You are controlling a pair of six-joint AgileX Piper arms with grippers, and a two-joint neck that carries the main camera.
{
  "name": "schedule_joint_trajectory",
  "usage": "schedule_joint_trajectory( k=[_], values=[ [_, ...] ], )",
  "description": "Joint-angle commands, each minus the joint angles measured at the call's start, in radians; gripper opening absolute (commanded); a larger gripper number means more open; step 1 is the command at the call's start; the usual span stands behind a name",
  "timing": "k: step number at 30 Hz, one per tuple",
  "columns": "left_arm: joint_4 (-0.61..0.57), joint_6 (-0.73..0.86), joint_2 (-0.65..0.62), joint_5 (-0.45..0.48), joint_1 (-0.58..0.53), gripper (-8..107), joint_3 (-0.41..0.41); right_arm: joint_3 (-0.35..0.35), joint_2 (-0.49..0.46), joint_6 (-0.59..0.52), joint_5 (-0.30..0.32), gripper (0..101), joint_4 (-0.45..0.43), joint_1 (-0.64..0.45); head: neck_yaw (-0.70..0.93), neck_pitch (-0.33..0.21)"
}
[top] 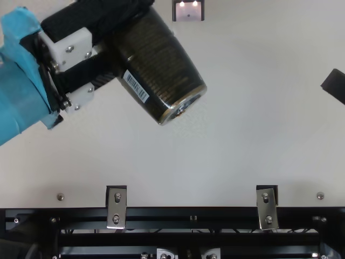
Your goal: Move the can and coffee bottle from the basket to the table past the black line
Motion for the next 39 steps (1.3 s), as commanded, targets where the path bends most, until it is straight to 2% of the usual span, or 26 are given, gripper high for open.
schedule_joint_trajectory(
  k=[1, 7, 8, 11, 16, 31, 36, 39],
  values=[
    [-0.193, 0.121, 0.003, 0.030, 0.029, 10, 0.080, 0.000, 0.000, 0.000, 0.000, 101, 0.000, 0.000, -0.011, -0.004],
    [-0.349, 0.279, 0.004, 0.087, 0.062, 10, 0.208, 0.000, 0.000, 0.000, 0.000, 101, 0.000, 0.000, -0.011, -0.004],
    [-0.263, 0.208, 0.002, 0.076, 0.059, 10, 0.159, 0.000, 0.000, 0.000, 0.000, 101, 0.000, 0.000, -0.011, -0.004],
    [-0.335, 0.269, 0.002, 0.085, 0.059, 10, 0.205, 0.000, 0.000, 0.000, 0.000, 101, 0.000, 0.000, -0.011, -0.004],
    [-0.348, 0.280, 0.002, 0.083, 0.059, 10, 0.205, 0.001, 0.004, 0.003, -0.002, 101, 0.008, 0.004, -0.011, -0.004],
    [-0.350, 0.280, 0.002, 0.083, 0.059, 10, 0.205, 0.045, 0.100, 0.099, -0.002, 101, 0.277, 0.107, -0.011, -0.004],
    [-0.350, 0.280, 0.002, 0.083, 0.059, 10, 0.205, 0.054, 0.129, 0.134, -0.003, 101, 0.327, 0.165, -0.011, -0.004],
    [-0.350, 0.280, 0.002, 0.083, 0.059, 10, 0.205, 0.059, 0.143, 0.160, -0.027, 101, 0.339, 0.226, -0.011, -0.004]
  ],
)
